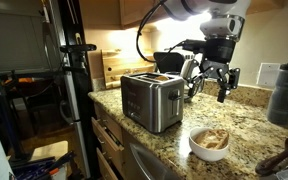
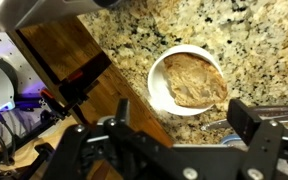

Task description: Put the bread in the bowl in different slots of the toaster

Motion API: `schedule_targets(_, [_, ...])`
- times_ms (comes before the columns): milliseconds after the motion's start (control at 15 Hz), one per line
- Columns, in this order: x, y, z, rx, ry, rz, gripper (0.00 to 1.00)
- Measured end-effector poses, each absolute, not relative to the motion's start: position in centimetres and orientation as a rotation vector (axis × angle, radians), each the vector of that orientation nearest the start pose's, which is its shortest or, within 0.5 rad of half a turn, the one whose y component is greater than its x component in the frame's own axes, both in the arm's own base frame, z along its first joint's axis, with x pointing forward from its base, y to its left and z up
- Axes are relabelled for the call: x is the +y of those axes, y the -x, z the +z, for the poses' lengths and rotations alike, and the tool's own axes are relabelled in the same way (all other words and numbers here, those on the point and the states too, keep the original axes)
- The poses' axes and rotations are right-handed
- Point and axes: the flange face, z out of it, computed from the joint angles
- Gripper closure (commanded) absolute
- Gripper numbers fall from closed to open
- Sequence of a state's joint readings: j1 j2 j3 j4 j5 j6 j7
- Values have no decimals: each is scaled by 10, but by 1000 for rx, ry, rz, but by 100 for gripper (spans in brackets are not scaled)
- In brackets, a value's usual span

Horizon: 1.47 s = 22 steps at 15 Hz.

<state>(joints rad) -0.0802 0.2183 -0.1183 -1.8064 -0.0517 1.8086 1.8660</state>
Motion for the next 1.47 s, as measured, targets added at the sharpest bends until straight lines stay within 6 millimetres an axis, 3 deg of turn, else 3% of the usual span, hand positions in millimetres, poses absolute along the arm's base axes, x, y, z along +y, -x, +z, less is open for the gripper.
schedule_targets(733, [-146, -596, 389, 2922, 1684, 168, 0])
schedule_targets(1467, [-144, -597, 374, 2928, 1660, 239, 0])
